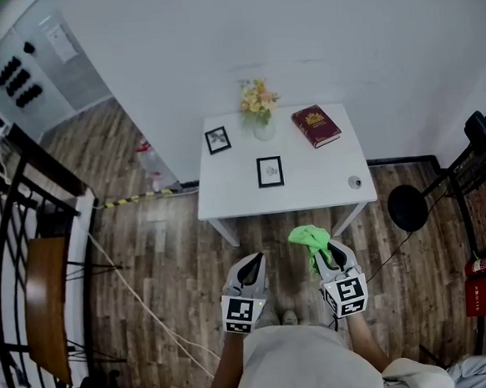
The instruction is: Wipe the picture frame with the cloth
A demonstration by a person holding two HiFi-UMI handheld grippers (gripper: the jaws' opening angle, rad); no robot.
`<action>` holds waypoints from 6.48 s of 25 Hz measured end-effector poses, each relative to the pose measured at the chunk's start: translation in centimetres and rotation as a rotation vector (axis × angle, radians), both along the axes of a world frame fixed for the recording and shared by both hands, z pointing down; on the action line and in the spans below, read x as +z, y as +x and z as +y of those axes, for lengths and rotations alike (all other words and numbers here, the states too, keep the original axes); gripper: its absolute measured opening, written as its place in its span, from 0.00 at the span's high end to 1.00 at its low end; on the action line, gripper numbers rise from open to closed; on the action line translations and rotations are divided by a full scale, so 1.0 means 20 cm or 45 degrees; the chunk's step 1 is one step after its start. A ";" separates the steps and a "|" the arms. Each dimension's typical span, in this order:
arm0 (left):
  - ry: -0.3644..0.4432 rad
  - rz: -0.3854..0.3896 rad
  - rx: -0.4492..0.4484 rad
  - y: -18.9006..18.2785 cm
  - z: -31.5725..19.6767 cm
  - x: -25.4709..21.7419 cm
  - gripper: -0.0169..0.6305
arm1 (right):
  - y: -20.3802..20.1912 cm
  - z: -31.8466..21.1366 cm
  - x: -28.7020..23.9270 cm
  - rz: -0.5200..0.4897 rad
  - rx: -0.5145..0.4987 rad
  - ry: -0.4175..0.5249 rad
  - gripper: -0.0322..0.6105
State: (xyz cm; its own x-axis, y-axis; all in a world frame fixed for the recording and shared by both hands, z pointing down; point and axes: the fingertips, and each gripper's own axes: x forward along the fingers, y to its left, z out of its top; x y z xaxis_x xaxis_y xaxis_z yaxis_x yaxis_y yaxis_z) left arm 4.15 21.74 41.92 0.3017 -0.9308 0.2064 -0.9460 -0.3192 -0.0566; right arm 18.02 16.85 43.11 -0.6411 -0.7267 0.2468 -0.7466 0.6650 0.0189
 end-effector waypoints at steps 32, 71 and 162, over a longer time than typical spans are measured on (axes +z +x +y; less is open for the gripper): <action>-0.232 0.022 0.301 -0.51 -1.35 0.42 0.94 | -0.54 -1.21 0.32 0.072 0.235 -0.234 0.81; -0.680 -0.036 0.534 -0.44 -1.89 1.29 0.94 | -0.93 -1.88 1.00 0.216 0.130 -0.562 0.80; -0.733 -0.043 0.440 -0.43 -1.89 1.36 0.94 | -1.08 -1.83 1.30 0.310 0.036 -0.712 0.80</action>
State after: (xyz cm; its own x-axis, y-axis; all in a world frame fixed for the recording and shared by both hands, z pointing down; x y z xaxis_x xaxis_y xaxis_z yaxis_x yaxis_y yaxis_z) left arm -4.51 -16.10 69.04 0.5470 -0.5206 0.6556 -0.7849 -0.5912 0.1854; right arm -3.58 -19.84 69.06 -0.5004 -0.4604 0.7332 -0.7824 0.6032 -0.1552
